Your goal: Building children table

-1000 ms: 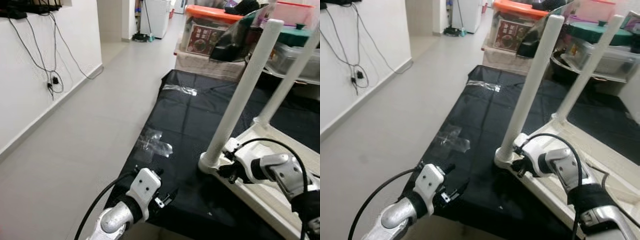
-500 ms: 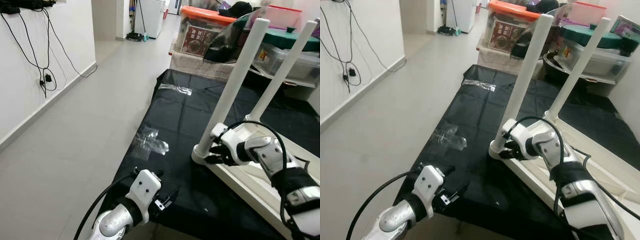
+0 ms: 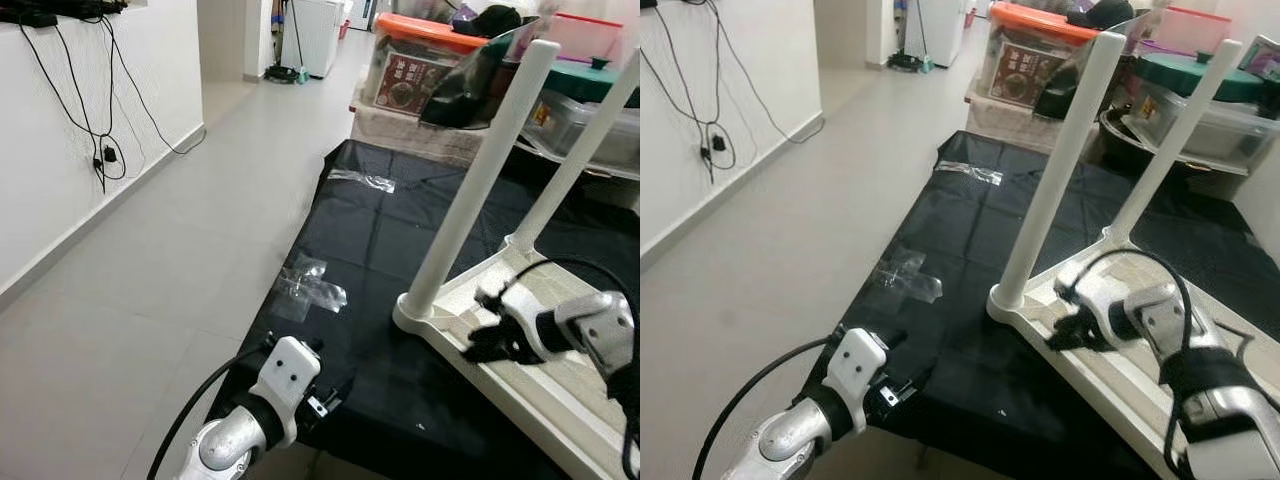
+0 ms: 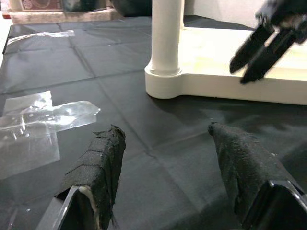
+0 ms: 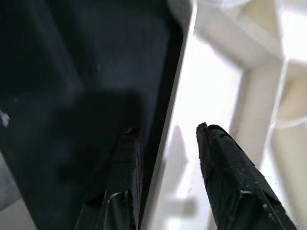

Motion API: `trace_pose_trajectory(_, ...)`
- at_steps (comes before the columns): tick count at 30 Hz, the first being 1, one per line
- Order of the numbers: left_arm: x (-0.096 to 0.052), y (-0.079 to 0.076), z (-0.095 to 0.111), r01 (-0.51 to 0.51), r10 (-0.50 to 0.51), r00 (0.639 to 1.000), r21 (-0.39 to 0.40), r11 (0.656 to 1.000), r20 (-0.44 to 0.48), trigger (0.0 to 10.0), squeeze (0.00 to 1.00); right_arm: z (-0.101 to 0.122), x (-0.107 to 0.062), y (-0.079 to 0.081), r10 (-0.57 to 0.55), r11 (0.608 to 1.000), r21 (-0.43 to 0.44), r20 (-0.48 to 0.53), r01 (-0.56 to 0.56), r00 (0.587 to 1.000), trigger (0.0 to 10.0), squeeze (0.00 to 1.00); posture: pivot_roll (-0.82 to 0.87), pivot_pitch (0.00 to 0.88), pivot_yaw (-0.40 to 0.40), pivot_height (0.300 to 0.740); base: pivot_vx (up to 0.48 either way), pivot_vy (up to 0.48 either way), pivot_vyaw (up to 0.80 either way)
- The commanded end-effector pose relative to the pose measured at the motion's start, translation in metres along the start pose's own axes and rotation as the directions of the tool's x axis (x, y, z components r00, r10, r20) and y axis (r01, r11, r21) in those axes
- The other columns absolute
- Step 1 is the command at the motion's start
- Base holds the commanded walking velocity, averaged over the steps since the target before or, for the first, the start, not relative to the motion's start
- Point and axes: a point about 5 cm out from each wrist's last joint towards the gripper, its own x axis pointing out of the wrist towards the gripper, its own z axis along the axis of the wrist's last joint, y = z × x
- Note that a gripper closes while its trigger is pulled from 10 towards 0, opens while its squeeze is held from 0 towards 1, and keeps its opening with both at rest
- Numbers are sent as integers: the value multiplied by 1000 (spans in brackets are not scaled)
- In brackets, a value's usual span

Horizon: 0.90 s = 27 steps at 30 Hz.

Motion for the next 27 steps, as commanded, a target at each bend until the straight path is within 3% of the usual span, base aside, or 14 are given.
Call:
trace_pose_trajectory(1, -2, -2, 0, 10, -10, 1000, -2, 1000, -6, 10000, 0, -6, 3, 1, 7, 1000, 20, -20, -6, 1000, 10000, 0, 116, 0, -144, 740, 0, 0, 0)
trace_pose_trajectory(4, -6, -3, 3, 12, -12, 1000, -1, 1000, -7, 10000, 0, -13, 14, 4, 3, 999, 55, -63, 0, 998, 10000, 0, 123, 0, -148, 740, 0, 0, 0)
trace_pose_trajectory(9, -11, -5, 5, 12, -12, 1000, -5, 1000, -12, 10000, 0, -18, 16, 6, 5, 999, 42, -108, -1, 994, 10000, 0, 120, 0, -147, 740, 0, 0, 0)
trace_pose_trajectory(10, -13, -5, 5, 13, -13, 1000, -8, 1000, -16, 10000, 0, -21, 15, 7, 0, 1000, 8, -133, 1, 991, 4039, 0, 118, 2, -143, 740, 0, 0, 0)
trace_pose_trajectory(11, -13, -5, 5, 13, -13, 1000, -8, 1000, -16, 10000, 0, -21, 15, 7, 0, 1000, 8, -133, 1, 991, 4039, 0, 118, 2, -143, 740, 0, 0, 0)
trace_pose_trajectory(12, -16, -6, 7, 16, -16, 1000, -10, 1000, -17, 10000, 0, -22, 14, 7, -2, 1000, -19, -149, -1, 989, 0, 0, 117, 17, -144, 740, 0, 0, 0)
trace_pose_trajectory(13, -20, -8, 9, 20, -20, 1000, -11, 1000, -19, 10000, 0, -21, 11, 8, 4, 998, -69, -161, -15, 987, 0, 0, 117, 35, -144, 740, 0, 0, 0)
trace_pose_trajectory(17, -21, -8, 10, 21, -22, 1000, -10, 1000, -19, 10000, 0, -20, 10, 9, 8, 996, -87, -161, -23, 987, 0, 0, 116, 38, -144, 740, 0, 0, 0)
trace_pose_trajectory(20, -25, -9, 13, 18, -19, 1000, -13, 1000, -24, 10000, 0, -8, 6, 7, -13, 979, -204, -165, -21, 986, 0, 0, 110, 73, -147, 740, 0, 0, 0)
trace_pose_trajectory(22, -26, -10, 14, 16, -17, 1000, -14, 1000, -27, 10000, 0, 0, 4, 6, -13, 971, -238, -151, -24, 988, 0, 0, 109, 75, -150, 740, 0, 0, 0)
trace_pose_trajectory(24, -26, -10, 15, 13, -14, 1000, -16, 1000, -26, 10000, 0, 11, 4, 6, -12, 954, -300, -115, -23, 993, 0, 0, 108, 80, -153, 740, 0, 0, 0)
trace_pose_trajectory(25, -26, -10, 16, 12, -13, 1000, -16, 1000, -27, 10000, 0, 17, 3, 6, -5, 928, -372, -100, -33, 995, 0, 0, 105, 92, -154, 740, 0, 0, 0)
trace_pose_trajectory(26, -26, -10, 16, 12, -13, 1000, -16, 1000, -27, 10000, 0, 17, 3, 6, -5, 928, -372, -100, -33, 995, 0, 0, 105, 92, -154, 740, 0, 0, 0)
trace_pose_trajectory(27, -26, -11, 17, 12, -12, 1000, -16, 1000, -27, 10000, 0, 22, 1, 8, 5, 898, -437, -86, -43, 996, 0, 0, 103, 95, -154, 740, 0, 0, 0)
